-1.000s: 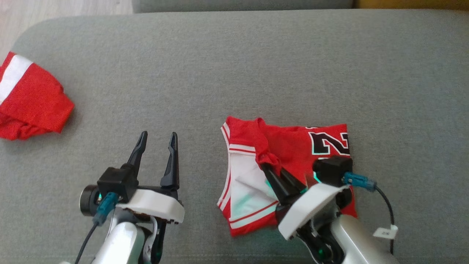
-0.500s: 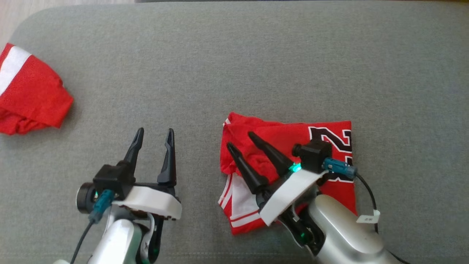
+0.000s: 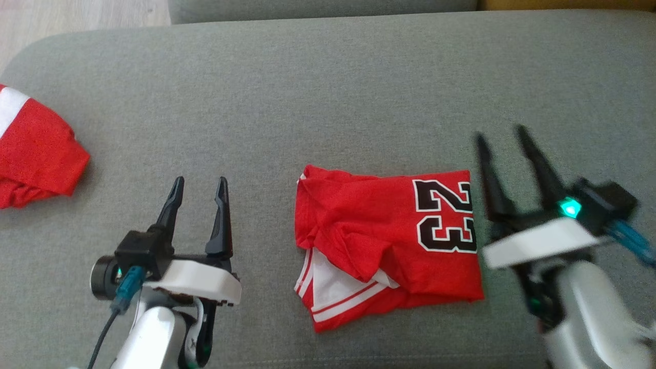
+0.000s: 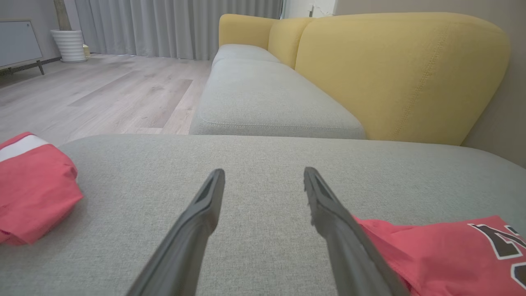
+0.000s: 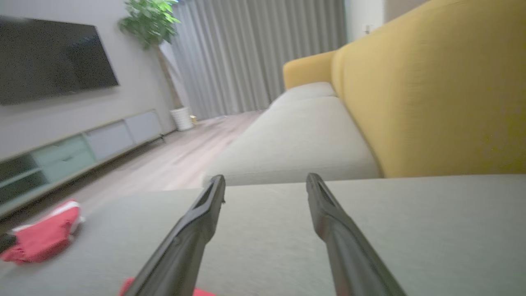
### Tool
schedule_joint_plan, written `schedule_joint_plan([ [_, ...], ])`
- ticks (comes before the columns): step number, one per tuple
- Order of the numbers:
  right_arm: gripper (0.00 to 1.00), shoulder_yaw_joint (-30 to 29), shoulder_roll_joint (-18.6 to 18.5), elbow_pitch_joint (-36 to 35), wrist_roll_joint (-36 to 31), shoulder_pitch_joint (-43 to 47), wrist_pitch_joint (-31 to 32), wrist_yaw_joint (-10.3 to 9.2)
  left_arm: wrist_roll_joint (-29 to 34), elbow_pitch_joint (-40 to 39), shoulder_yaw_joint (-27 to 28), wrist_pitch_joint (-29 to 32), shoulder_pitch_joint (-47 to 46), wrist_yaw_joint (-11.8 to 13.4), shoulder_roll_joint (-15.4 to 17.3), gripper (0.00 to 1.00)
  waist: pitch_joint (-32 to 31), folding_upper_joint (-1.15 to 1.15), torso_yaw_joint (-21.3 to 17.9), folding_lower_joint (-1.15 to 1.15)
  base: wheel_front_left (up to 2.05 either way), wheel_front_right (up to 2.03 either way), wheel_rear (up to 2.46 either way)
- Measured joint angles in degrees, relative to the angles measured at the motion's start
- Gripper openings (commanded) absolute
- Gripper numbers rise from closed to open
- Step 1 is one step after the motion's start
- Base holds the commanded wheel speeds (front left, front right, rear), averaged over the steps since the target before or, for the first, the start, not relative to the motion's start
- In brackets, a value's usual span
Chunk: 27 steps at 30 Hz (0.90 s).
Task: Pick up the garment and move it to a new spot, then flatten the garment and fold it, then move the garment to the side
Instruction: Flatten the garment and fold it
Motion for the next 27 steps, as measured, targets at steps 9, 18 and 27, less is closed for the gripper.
schedule_joint_plan([
  [9, 1.0, -14.29, -0.64, -7.24, -8.78, 12.18, 4.93, 0.0, 0.46, -0.04, -0.33, 0.03, 0.33, -0.01, 0.65, 1.0, -1.08, 0.0, -0.7, 0.0, 0.0, 0.0, 0.0],
  [18, 1.0, -15.28, -0.09, -10.48, -9.6, 13.92, 6.7, 0.01, 0.47, -0.08, -0.81, 0.18, 1.38, 0.0, 1.01, 1.0, -1.39, 0.0, -0.77, 0.0, 0.0, 0.0, 0.0],
  [27, 0.22, -13.67, 0.04, -10.06, -8.77, 14.32, 8.5, 0.0, 0.46, -0.08, -1.64, 0.18, 1.39, 0.0, 1.04, 1.0, -1.81, 0.0, -0.03, 0.0, 0.0, 0.0, 0.0],
])
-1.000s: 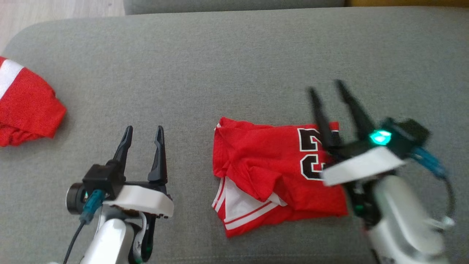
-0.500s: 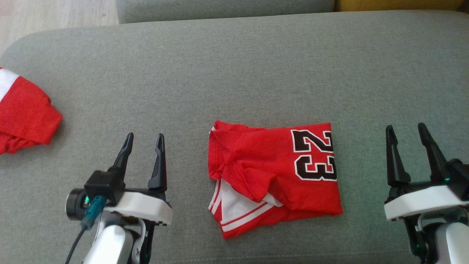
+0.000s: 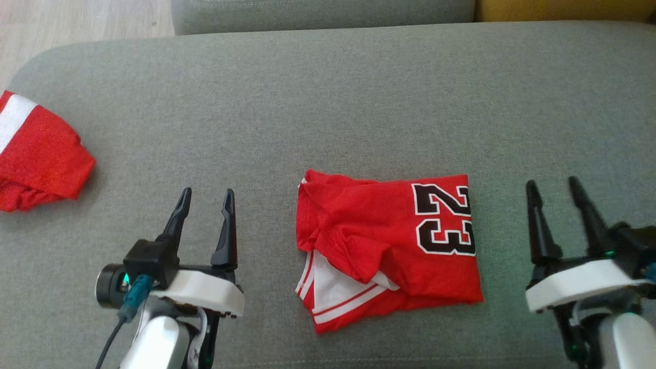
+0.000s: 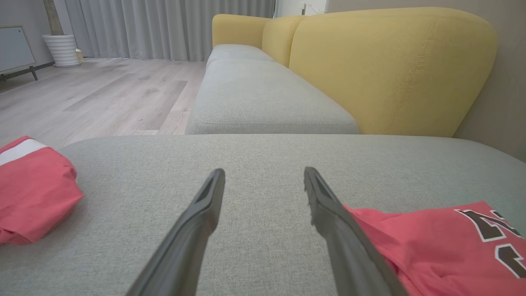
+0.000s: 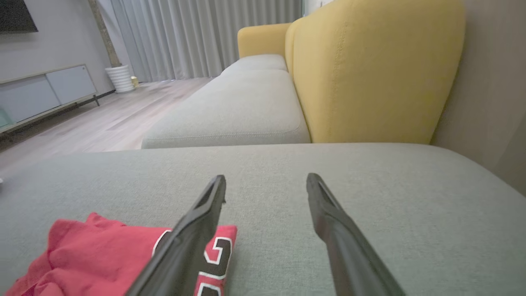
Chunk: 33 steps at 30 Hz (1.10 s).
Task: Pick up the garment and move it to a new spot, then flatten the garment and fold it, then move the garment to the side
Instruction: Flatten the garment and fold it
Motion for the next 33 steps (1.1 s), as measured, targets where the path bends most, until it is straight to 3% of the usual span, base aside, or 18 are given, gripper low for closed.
schedule_joint_plan([
  [1, 0.0, 0.79, -0.13, 0.75, 0.37, -0.05, 0.4, 0.0, 0.0, 0.0, -0.15, 0.0, -0.01, -0.01, 0.01, 1.0, 0.08, 0.0, 0.07, 0.0, 0.0, 0.0, 0.0],
  [18, 0.0, 30.0, 0.16, 22.79, 11.0, -9.52, -1.33, 0.0, -0.01, 0.42, -1.23, -0.01, -1.22, -0.09, -0.19, 1.0, 3.08, 0.0, 3.38, 0.0, 0.0, 0.0, 0.0],
  [33, 0.0, 45.99, -3.46, 25.72, 17.63, -15.41, -2.45, 0.0, -0.09, 1.09, -1.09, -0.09, -1.97, -0.05, -0.43, 1.0, 3.71, 0.0, 3.15, 0.0, 0.0, 0.0, 0.0],
])
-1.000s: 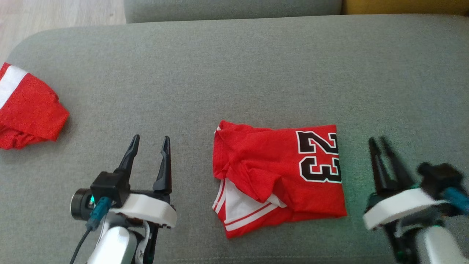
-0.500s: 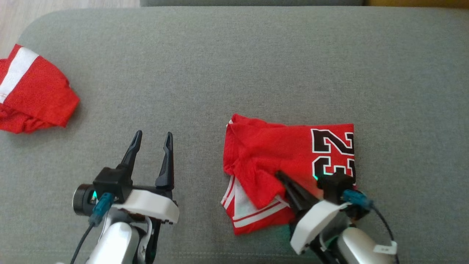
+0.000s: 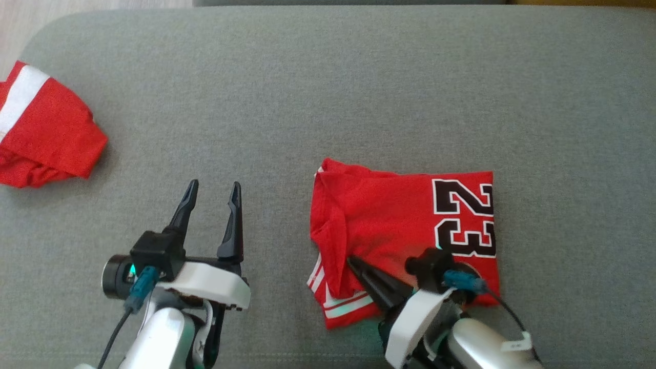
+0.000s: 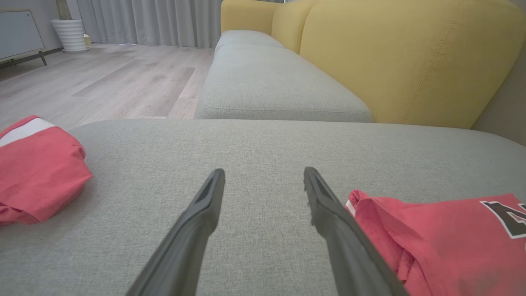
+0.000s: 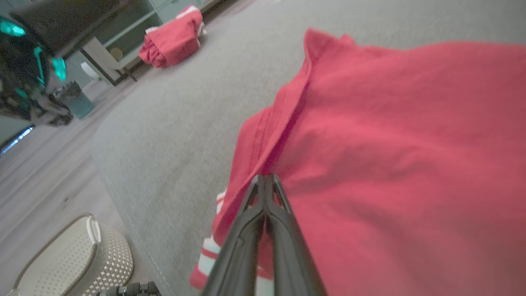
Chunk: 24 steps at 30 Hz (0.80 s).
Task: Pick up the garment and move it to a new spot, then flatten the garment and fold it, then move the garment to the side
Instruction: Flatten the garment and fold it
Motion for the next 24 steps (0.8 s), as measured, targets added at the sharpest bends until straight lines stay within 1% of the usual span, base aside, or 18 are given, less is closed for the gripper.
schedule_joint_plan([
  [3, 0.0, -0.89, -0.42, -1.96, 1.02, -0.38, -2.56, 0.0, 0.0, 0.14, 0.05, -0.01, 0.04, 0.04, 0.01, 1.0, -0.87, 0.0, -0.48, 0.0, 0.0, 0.0, 0.0],
  [5, 0.0, -3.74, -0.55, -3.98, 1.32, -0.38, -4.04, 0.0, -0.01, 0.15, 0.19, -0.01, 0.24, 0.07, 0.05, 1.0, -1.54, 0.0, -0.99, 0.0, 0.0, 0.0, 0.0],
  [6, 0.18, -6.1, -0.56, -4.86, 1.3, -0.35, -4.59, 0.01, -0.01, 0.15, 0.23, -0.01, 0.42, 0.25, 0.09, 1.0, -1.91, 0.0, -1.26, 0.0, 0.0, 0.0, 0.0],
  [7, 0.75, -8.93, -0.57, -5.57, 1.23, -0.27, -4.63, 0.0, -0.01, 0.15, 0.23, -0.01, 0.57, 0.52, 0.09, 1.0, -2.29, 0.0, -1.51, 0.0, 0.0, 0.0, 0.0],
  [8, 1.0, -12.05, -0.59, -6.23, 0.73, -0.11, -4.63, 0.0, -0.01, 0.12, 0.3, -0.01, 0.72, 0.55, 0.12, 1.0, -2.69, 0.0, -1.79, 0.0, 0.0, 0.0, 0.0],
  [14, 1.0, -29.3, -0.29, -11.62, -6.89, 4.47, -4.94, 0.01, -0.46, -0.57, 0.52, -0.03, 2.61, 0.76, 0.83, 1.0, -5.17, 0.0, -3.29, 0.0, 0.0, 0.0, 0.0],
  [17, 1.0, -35.82, 0.77, -14.71, -10.77, 7.9, -3.72, 0.0, -0.58, -0.76, 0.66, -0.05, 4.02, 1.04, 1.44, 1.0, -6.49, 0.0, -3.82, 0.0, 0.0, 0.0, 0.0],
  [22, 1.0, -42.41, 2.34, -19.85, -14.66, 12.6, -0.9, 0.0, -0.58, -2.21, 0.76, 0.0, 6.21, 1.59, 2.33, 1.0, -8.85, 0.0, -4.44, 0.0, 0.0, 0.0, 0.0],
  [24, 1.0, -43.55, 2.83, -21.63, -15.51, 14.24, 0.4, 0.0, -0.58, -3.03, 0.78, 0.09, 7.4, 2.02, 2.78, 1.0, -9.83, 0.0, -4.68, 0.0, 0.0, 0.0, 0.0],
])
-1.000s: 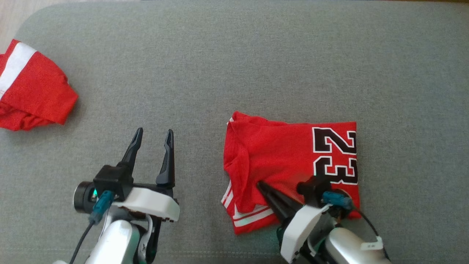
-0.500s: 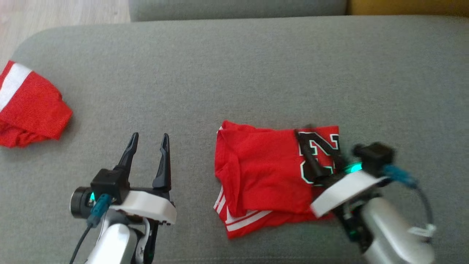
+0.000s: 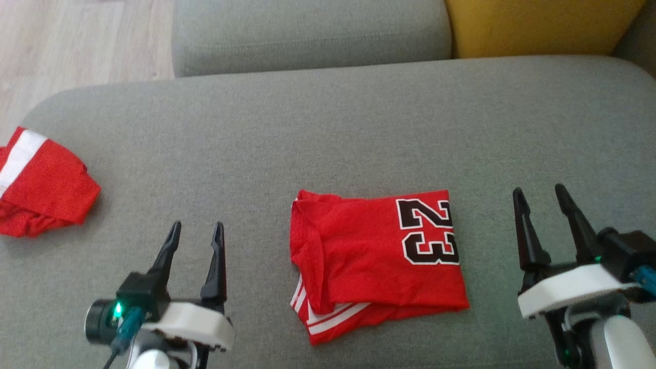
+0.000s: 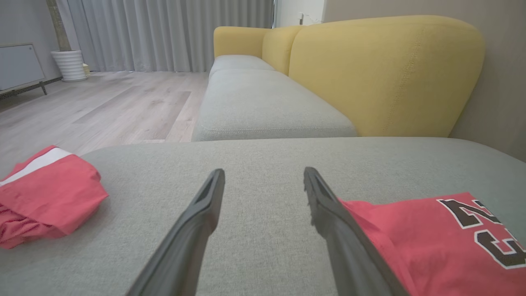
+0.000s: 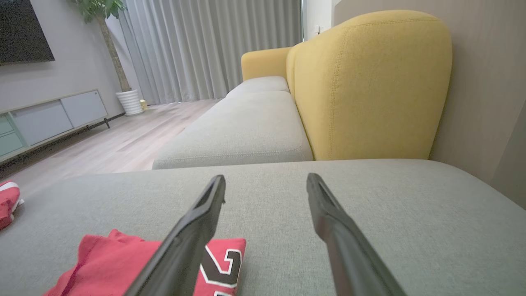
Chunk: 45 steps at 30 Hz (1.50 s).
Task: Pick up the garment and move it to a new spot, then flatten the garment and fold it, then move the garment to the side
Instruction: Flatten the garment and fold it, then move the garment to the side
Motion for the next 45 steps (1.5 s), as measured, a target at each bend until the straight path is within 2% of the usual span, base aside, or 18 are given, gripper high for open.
schedule_joint_plan([
  [5, 1.0, -0.23, 0.45, -2.67, -1.52, 3.85, 2.63, 0.0, -0.01, -1.27, 0.25, 0.47, 3.52, 0.96, 0.8, 1.0, -1.84, 0.0, -0.26, 0.0, 0.0, 0.0, 0.0],
  [18, 1.0, -0.41, 1.76, -5.65, -2.6, 8.5, 5.21, 0.01, -0.58, -1.58, 0.03, 0.48, 5.21, 0.98, 1.51, 1.0, -3.8, 0.0, 0.35, 0.0, 0.0, 0.0, 0.0],
  [45, 1.0, -1.0, 2.81, -5.58, -3.01, 9.71, 5.66, 0.0, -0.59, -1.77, -0.64, 0.49, 5.13, 1.49, 2.2, 1.0, -3.75, 0.0, 0.41, 0.0, 0.0, 0.0, 0.0],
])
